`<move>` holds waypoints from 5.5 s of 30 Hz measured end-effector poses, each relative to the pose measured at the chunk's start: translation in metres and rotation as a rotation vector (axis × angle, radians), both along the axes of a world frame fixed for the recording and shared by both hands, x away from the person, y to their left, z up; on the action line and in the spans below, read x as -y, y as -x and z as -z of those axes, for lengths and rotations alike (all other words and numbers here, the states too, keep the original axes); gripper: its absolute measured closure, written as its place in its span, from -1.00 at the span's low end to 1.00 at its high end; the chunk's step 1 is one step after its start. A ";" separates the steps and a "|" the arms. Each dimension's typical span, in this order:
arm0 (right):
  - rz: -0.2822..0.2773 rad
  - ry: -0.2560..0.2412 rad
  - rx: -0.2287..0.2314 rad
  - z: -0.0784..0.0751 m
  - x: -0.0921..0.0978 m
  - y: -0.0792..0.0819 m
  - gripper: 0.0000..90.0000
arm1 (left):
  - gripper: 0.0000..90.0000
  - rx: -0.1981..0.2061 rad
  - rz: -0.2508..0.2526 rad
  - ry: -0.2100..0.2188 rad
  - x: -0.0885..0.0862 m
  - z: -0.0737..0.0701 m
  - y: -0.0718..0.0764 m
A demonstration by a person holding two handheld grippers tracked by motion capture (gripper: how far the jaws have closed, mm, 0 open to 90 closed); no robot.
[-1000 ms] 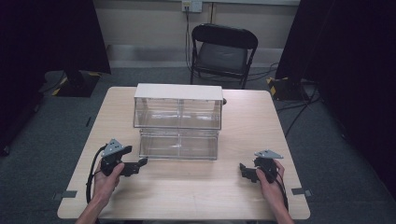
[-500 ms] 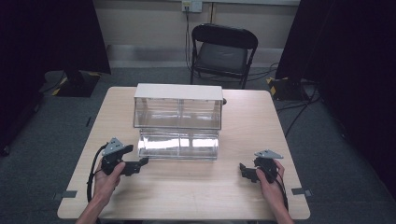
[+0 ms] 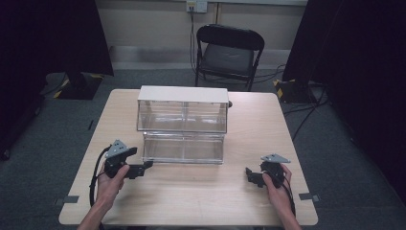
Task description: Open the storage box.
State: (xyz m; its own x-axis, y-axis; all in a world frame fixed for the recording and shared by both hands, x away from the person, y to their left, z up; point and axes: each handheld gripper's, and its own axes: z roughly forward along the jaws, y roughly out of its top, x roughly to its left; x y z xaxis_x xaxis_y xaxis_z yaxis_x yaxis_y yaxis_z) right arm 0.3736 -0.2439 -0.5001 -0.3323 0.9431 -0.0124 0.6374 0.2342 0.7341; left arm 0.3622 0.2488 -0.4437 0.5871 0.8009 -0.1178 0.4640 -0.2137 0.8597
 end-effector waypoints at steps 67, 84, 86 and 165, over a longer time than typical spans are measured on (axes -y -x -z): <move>0.000 0.000 0.000 0.000 0.000 0.000 -0.72 | -0.66 0.039 0.021 -0.021 0.023 -0.024 -0.017; 0.000 0.000 0.000 0.000 0.000 0.000 -0.72 | -0.65 0.027 -0.012 0.002 0.023 -0.025 -0.022; 0.000 0.000 0.000 0.000 0.000 0.000 -0.72 | -0.65 0.030 -0.014 0.000 0.023 -0.025 -0.023; 0.000 0.000 0.000 0.000 0.000 0.000 -0.72 | -0.66 0.099 -0.028 0.063 0.019 -0.046 -0.021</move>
State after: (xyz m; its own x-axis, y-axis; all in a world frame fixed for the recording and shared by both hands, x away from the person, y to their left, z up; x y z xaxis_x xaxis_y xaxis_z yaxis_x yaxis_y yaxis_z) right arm 0.3736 -0.2439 -0.5001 -0.3322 0.9431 -0.0128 0.6371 0.2344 0.7343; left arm 0.3835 0.2296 -0.3976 0.5759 0.8100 -0.1109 0.3812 -0.1460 0.9129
